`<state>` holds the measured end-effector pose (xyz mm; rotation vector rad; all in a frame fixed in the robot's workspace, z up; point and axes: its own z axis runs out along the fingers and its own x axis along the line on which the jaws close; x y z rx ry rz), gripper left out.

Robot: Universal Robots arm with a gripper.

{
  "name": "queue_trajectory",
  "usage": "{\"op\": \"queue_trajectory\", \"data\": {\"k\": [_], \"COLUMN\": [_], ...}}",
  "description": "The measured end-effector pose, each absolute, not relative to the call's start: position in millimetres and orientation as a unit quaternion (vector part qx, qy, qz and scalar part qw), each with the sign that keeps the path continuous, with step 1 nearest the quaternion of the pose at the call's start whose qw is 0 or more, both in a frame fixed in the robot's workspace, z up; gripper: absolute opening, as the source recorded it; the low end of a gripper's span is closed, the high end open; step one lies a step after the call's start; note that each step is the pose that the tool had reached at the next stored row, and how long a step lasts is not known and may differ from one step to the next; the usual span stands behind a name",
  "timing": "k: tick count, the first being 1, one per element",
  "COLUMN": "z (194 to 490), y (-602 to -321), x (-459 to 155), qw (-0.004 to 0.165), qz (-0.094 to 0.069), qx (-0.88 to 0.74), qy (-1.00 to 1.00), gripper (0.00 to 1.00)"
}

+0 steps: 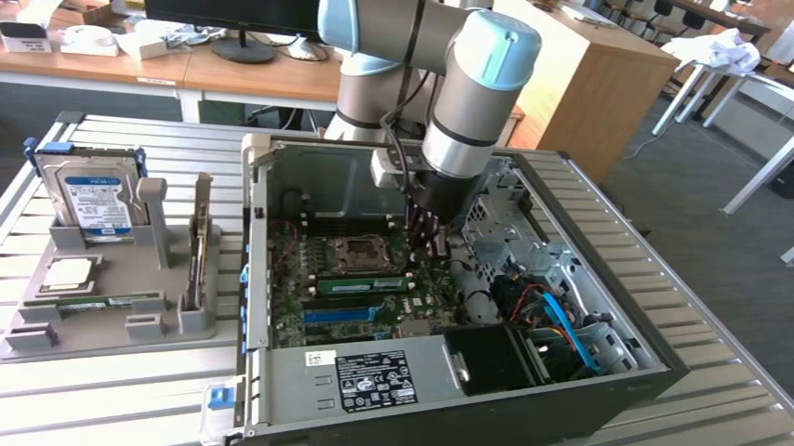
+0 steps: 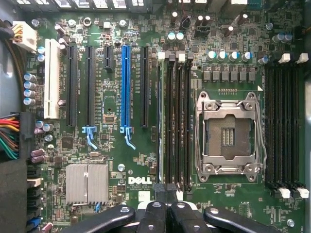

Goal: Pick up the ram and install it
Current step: 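Press down the ram until it locks into place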

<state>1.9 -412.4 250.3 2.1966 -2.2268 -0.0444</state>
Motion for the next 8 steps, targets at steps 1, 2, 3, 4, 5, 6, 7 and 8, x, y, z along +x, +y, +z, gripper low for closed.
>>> {"op": "queue_trajectory", "data": {"k": [1,2,3,4,5,6,7,8], "z": [250.3,250.3,250.3,250.3,250.3,250.3,250.3,250.3], "y": [-412.4,-412.4,-412.4,-412.4,-412.4,-412.4,-412.4,-412.4], "x": [2.6,3.1,3.5,3.8,4.3,4.8,5.2,5.3], "qw": [0.007,0.007,0.007,0.007,0.007,0.007,0.007,0.007], "qz": [-0.014,-0.014,-0.014,-0.014,-0.014,-0.014,-0.014,-0.014], "qx": [0.702,0.702,0.702,0.702,0.702,0.702,0.702,0.702], "qy": [-0.712,-0.712,-0.712,-0.712,-0.712,-0.712,-0.712,-0.712], "gripper": [0.10,0.10,0.10,0.10,0.10,0.10,0.10,0.10]}}
